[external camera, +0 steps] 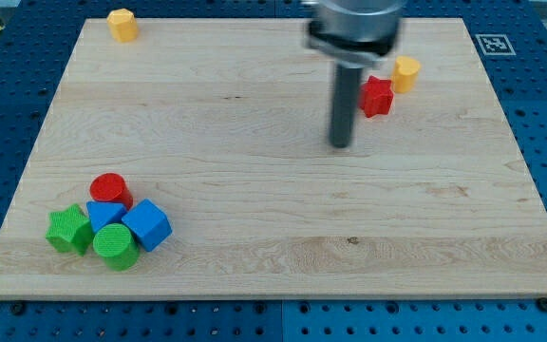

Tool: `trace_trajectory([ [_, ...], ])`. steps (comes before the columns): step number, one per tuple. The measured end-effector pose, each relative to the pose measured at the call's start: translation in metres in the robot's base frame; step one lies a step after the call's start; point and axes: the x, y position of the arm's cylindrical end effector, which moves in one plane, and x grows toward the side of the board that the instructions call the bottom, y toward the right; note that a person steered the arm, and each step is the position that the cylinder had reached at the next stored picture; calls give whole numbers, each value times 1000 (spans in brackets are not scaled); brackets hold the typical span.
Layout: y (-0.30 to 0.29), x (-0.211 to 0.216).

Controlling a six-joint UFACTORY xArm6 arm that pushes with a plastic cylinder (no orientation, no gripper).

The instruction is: Push the red star left side of the yellow heart

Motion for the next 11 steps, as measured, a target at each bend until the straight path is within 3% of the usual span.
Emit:
trace_trajectory([
  [1,37,-2],
  [2,48,-35],
  [4,46,-60],
  [5,22,-66],
  [7,-21,-27],
  [9,-69,-43],
  [11,-7,-62],
])
